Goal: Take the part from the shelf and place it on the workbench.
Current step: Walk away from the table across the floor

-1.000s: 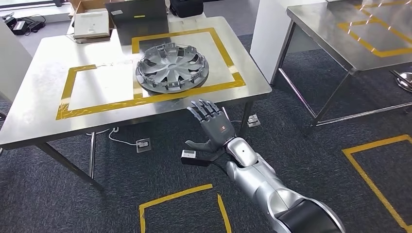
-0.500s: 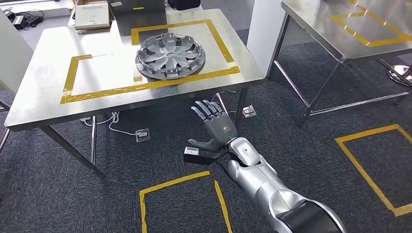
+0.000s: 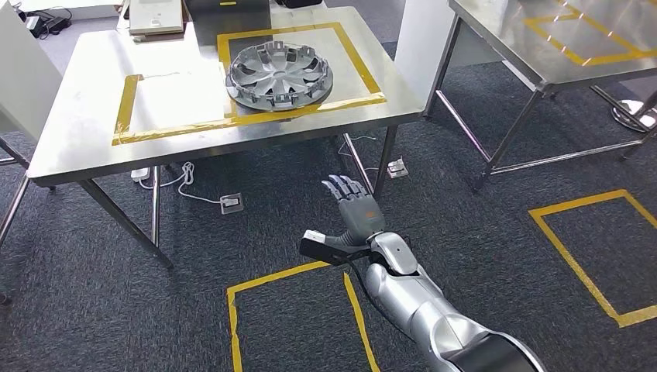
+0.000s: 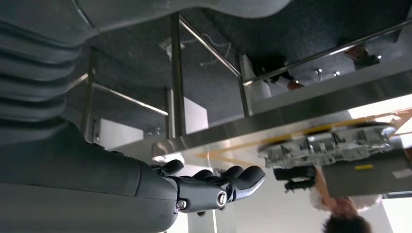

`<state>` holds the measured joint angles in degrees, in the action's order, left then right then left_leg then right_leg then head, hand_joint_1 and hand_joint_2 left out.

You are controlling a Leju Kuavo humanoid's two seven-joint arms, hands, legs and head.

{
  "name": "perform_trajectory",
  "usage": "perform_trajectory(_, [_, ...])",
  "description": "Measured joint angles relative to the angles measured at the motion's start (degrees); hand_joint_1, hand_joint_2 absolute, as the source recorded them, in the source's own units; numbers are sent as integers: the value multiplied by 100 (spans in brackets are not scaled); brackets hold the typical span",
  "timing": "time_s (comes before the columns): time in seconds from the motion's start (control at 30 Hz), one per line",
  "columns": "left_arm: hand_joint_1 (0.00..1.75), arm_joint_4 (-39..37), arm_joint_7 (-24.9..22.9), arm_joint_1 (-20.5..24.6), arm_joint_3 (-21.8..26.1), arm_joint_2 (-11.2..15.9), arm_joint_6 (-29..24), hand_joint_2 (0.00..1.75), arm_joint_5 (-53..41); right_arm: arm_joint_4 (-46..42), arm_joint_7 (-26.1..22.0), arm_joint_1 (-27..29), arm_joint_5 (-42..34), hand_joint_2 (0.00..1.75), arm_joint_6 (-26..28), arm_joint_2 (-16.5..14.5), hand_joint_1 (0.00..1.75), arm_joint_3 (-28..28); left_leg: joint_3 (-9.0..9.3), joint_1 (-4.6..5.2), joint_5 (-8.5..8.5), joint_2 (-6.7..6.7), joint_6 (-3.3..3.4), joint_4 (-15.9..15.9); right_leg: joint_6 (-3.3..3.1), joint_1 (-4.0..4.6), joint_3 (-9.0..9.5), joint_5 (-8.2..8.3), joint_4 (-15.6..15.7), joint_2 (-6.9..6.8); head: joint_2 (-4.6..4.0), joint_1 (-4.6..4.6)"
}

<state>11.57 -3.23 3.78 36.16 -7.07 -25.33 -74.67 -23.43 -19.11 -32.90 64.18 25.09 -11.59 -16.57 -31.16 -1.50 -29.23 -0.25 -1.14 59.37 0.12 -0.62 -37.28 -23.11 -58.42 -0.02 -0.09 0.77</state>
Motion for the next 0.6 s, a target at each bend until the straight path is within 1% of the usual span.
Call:
perform_trajectory(0.03, [0, 7, 5, -25, -49, 7, 44, 175, 138, -2, 37, 74, -114, 175, -46, 17, 0, 33, -9, 1, 16, 1, 23, -5, -70, 0, -2, 9, 14, 1, 0, -1])
perform_trajectory(0.07, [0, 15, 11, -48, -100, 15, 88, 175, 269, -2, 73, 146, -228, 175, -90, 33, 0, 62, -19, 9, 33, -1, 50, -5, -161, 2, -4, 42, 29, 1, 0, 1])
perform_trajectory(0.1, [0, 24, 19, -71, -155, 22, 135, 175, 402, -2, 105, 221, -344, 175, -136, 48, 0, 91, -27, 19, 46, -1, 71, -5, -234, 4, -6, 81, 42, 1, 0, 1])
perform_trajectory(0.13, [0, 34, 27, -95, -214, 27, 185, 175, 545, -2, 142, 299, -469, 175, -184, 64, 0, 122, -34, 28, 56, -1, 87, -4, -291, 3, -9, 118, 52, 3, 0, 1])
perform_trajectory(0.17, [0, 45, 32, -119, -274, 35, 232, 175, 685, -2, 179, 381, -594, 175, -232, 80, 0, 151, -41, 37, 65, 0, 100, -3, -315, 2, -12, 141, 61, 5, 0, 0])
perform_trajectory(0.2, [0, 59, 37, -143, -337, 44, 280, 175, 832, -2, 212, 467, -719, 175, -281, 97, 0, 181, -48, 43, 69, 1, 108, -1, -303, 0, -12, 158, 72, 7, 0, 0])
perform_trajectory(0.23, [0, 75, 43, -165, -400, 56, 326, 175, 980, -2, 250, 554, -837, 175, -328, 116, 0, 206, -56, 49, 73, 1, 113, 1, -268, -4, -12, 184, 84, 10, 0, 0])
perform_trajectory(0.27, [0, 90, 50, -185, -458, 69, 370, 175, 1114, -2, 285, 638, -953, 175, -374, 133, 0, 230, -63, 53, 75, 1, 117, 2, -215, -9, -12, 202, 96, 11, 0, 0])
perform_trajectory(0.37, [0, 143, 73, -246, -638, 112, 510, 175, 1533, -2, 390, 888, -1319, 175, -515, 191, 0, 303, -84, 62, 76, 2, 122, 6, 16, -31, -12, 224, 130, 12, 0, 0])
perform_trajectory(0.4, [0, 163, 79, -268, -703, 126, 558, 175, 1678, -2, 426, 971, -1443, 175, -563, 213, 0, 323, -88, 63, 75, 2, 122, 7, 77, -37, -12, 223, 136, 12, 0, -2])
perform_trajectory(0.43, [0, 183, 83, -289, -767, 141, 605, 175, 1818, -2, 464, 1054, -1564, 175, -610, 235, 0, 344, -90, 64, 73, 2, 123, 7, 116, -40, -13, 219, 139, 12, 0, -2])
perform_trajectory(0.5, [0, 224, 91, -334, -898, 169, 700, 175, 2102, -2, 533, 1218, -1807, 175, -704, 278, 0, 392, -91, 64, 70, 2, 120, 7, 149, -40, -17, 208, 136, 11, 0, -3])
perform_trajectory(0.6, [0, 287, 106, -401, -1099, 209, 840, 44, 2519, -2, 638, 1456, -2163, 44, -840, 346, 0, 458, -91, 62, 63, 1, 111, 4, 168, -39, -27, 192, 123, 11, 0, -3])
